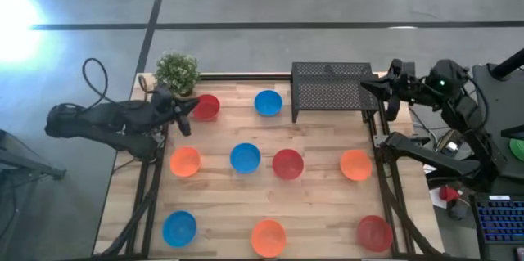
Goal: Pick & Place Mini bowls
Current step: Put the top red bowl on the shelf
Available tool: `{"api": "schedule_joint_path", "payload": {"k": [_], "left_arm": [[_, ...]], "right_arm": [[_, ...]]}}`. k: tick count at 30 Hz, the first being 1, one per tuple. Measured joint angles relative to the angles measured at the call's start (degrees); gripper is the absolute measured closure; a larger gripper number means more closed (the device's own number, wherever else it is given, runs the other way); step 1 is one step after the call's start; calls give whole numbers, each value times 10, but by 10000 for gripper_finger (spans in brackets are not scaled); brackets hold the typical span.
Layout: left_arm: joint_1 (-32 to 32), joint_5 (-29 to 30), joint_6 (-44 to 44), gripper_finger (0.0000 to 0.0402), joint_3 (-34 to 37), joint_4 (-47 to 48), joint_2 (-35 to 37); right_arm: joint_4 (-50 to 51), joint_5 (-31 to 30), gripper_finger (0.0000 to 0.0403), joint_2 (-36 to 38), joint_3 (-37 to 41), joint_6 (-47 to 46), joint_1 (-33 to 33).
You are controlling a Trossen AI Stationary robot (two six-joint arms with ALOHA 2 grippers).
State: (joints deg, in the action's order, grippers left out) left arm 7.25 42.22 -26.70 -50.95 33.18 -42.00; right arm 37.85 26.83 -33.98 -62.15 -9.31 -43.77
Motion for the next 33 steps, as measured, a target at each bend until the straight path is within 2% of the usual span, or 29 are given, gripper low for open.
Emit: {"api": "schedule_joint_path", "payload": {"k": [6, 15, 22, 33], "left_arm": [[-1, 3, -53, 402, -42, 49, -48], [-31, -9, -222, 402, -81, 208, -98], [-94, -100, -239, 402, -79, 271, -116], [-193, -127, -239, 401, -79, 274, -142]], "right_arm": [[119, 0, 394, -53, -70, 30, 0], [147, 0, 394, -79, -85, 40, 0], [151, 0, 394, -77, -83, 39, 0], [151, 0, 394, -78, -83, 38, 0]]}}
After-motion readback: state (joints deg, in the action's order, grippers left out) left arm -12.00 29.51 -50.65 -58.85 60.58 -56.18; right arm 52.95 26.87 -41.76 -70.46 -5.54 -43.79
